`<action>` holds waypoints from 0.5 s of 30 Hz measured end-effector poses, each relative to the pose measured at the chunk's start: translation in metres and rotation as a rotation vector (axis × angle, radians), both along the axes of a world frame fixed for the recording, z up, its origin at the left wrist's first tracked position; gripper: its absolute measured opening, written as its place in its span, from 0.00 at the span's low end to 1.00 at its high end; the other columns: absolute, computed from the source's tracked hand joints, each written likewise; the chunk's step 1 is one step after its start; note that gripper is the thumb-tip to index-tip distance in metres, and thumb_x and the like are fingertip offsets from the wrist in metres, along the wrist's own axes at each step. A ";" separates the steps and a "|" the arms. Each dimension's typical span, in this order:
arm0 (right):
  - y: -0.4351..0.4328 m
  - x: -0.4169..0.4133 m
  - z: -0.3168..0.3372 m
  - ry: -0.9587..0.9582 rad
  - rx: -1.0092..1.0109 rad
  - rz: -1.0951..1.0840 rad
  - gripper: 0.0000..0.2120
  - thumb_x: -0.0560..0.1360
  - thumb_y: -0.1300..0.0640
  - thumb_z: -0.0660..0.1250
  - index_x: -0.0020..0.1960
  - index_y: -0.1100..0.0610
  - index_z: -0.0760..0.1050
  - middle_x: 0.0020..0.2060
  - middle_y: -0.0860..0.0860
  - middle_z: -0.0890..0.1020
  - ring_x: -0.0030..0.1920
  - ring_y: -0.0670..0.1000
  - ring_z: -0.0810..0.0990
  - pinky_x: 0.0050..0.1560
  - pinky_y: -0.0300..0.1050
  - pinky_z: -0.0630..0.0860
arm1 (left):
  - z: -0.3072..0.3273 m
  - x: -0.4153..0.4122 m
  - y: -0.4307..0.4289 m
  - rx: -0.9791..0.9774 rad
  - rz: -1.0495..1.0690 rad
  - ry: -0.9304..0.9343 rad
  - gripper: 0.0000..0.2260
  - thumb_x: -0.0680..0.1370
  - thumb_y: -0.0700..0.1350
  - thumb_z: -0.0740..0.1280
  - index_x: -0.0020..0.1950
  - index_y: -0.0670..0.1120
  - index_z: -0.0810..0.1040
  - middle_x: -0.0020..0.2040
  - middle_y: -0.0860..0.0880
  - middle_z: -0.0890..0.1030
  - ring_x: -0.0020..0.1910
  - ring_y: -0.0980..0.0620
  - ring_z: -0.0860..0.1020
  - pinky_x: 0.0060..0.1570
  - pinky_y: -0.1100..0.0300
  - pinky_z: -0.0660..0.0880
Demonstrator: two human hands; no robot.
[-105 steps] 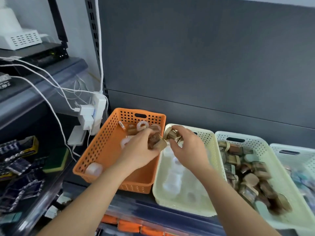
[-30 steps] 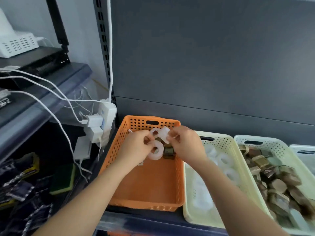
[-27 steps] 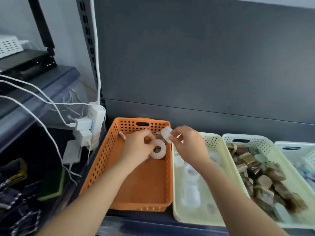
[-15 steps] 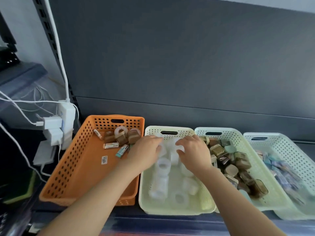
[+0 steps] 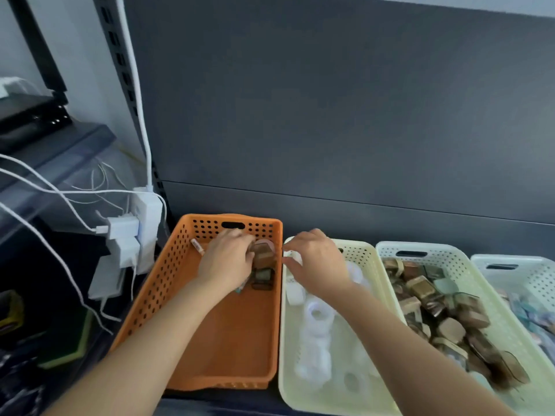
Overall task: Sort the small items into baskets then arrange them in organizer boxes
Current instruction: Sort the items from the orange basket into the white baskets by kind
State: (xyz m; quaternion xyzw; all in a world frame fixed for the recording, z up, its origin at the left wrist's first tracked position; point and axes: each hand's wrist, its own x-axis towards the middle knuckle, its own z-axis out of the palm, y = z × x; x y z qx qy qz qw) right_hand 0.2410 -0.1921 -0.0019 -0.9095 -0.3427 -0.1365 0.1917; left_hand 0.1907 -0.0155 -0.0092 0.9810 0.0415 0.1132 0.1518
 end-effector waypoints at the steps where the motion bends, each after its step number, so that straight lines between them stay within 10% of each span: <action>1: 0.012 0.002 0.001 -0.019 -0.021 0.026 0.06 0.70 0.55 0.71 0.46 0.52 0.83 0.42 0.51 0.83 0.46 0.56 0.76 0.46 0.50 0.75 | -0.003 0.001 0.009 0.010 0.012 0.043 0.13 0.78 0.44 0.65 0.62 0.53 0.76 0.57 0.52 0.76 0.62 0.50 0.71 0.60 0.56 0.70; 8: 0.072 0.018 -0.012 0.039 -0.503 -0.022 0.12 0.73 0.54 0.63 0.55 0.49 0.77 0.53 0.47 0.80 0.60 0.53 0.69 0.59 0.47 0.63 | -0.026 0.014 0.036 0.036 0.006 0.157 0.20 0.76 0.46 0.68 0.68 0.50 0.72 0.57 0.50 0.77 0.60 0.50 0.72 0.58 0.57 0.70; 15: 0.077 0.029 -0.016 0.105 -0.337 -0.101 0.08 0.74 0.53 0.64 0.53 0.50 0.74 0.47 0.47 0.80 0.54 0.52 0.74 0.56 0.45 0.60 | -0.023 0.028 0.048 -0.231 0.079 0.197 0.18 0.72 0.50 0.73 0.60 0.50 0.74 0.56 0.51 0.74 0.57 0.50 0.73 0.52 0.55 0.72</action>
